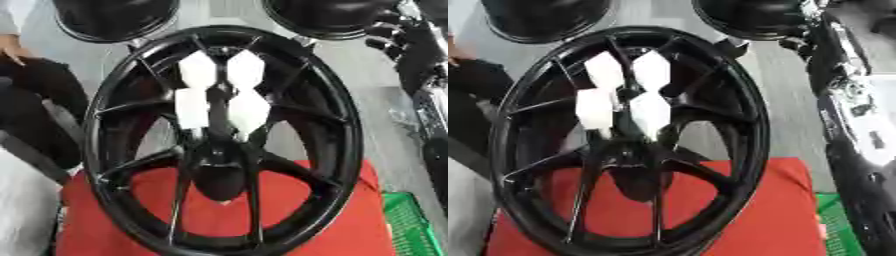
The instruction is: Pull the pin out of the wheel hub.
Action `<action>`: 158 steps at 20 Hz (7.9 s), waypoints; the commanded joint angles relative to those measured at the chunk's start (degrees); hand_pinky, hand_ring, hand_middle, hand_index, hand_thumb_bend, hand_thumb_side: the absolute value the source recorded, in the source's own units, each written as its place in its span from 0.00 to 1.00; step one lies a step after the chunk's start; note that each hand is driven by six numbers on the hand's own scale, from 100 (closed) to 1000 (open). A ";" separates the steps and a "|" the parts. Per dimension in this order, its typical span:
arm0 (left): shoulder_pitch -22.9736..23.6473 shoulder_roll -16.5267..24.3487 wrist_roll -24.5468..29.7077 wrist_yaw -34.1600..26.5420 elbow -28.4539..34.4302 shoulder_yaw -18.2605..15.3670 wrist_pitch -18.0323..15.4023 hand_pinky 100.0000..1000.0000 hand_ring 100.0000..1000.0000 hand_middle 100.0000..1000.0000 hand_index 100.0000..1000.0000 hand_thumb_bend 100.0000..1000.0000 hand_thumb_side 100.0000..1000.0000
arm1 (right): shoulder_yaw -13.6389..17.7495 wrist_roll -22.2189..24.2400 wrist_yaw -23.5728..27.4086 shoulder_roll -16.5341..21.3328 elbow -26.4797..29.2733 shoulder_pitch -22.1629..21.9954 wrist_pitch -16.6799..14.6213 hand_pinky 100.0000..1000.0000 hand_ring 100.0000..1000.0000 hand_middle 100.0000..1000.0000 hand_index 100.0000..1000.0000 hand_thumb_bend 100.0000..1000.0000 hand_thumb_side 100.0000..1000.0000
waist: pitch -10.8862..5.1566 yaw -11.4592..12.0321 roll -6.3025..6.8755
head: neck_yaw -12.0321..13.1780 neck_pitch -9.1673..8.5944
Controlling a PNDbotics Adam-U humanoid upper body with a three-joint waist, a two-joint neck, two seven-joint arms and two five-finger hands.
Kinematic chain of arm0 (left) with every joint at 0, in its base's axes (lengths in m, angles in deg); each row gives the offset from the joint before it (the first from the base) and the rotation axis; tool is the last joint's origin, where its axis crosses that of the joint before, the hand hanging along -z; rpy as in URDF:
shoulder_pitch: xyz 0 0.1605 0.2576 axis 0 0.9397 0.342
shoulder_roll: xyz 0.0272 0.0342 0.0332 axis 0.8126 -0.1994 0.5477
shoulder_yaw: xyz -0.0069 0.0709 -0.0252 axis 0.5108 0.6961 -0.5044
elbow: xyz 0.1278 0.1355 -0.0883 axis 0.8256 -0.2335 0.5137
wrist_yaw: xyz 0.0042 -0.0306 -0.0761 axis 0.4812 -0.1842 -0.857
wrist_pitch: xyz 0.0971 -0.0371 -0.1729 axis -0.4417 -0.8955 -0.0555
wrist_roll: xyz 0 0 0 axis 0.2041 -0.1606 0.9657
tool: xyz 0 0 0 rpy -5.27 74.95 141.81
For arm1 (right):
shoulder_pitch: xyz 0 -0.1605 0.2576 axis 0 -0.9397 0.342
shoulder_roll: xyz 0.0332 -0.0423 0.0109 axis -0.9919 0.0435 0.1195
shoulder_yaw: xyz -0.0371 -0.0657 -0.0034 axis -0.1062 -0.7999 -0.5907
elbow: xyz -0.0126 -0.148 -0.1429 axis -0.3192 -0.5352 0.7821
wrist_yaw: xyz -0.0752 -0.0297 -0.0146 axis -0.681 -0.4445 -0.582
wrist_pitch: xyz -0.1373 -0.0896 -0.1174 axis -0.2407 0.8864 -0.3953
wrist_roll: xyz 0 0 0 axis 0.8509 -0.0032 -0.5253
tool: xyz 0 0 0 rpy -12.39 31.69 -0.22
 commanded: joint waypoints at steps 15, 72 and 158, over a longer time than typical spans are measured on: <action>-1.63 0.87 0.25 0.24 1.08 -0.15 -0.05 0.53 0.84 0.76 0.65 0.33 0.57 | 0.52 -0.20 -0.29 1.51 0.91 0.71 0.04 0.75 0.70 0.68 0.79 0.00 0.61 | -0.81 -0.38 0.24 | -0.73 0.05; 2.26 6.04 0.76 0.38 -0.14 0.20 0.47 0.53 0.86 0.77 0.65 0.32 0.59 | -49.60 37.47 -19.14 21.35 1.20 41.50 2.99 0.77 0.74 0.76 0.84 0.02 0.48 | -3.17 -3.32 -3.65 | 2.73 4.11; 1.51 5.45 1.84 -0.12 -0.03 1.22 1.20 0.52 0.89 0.77 0.64 0.30 0.60 | -44.69 46.98 -30.08 23.75 7.35 32.04 -4.16 0.60 0.56 0.60 0.72 0.28 0.04 | -2.83 -2.18 -3.05 | 1.24 3.96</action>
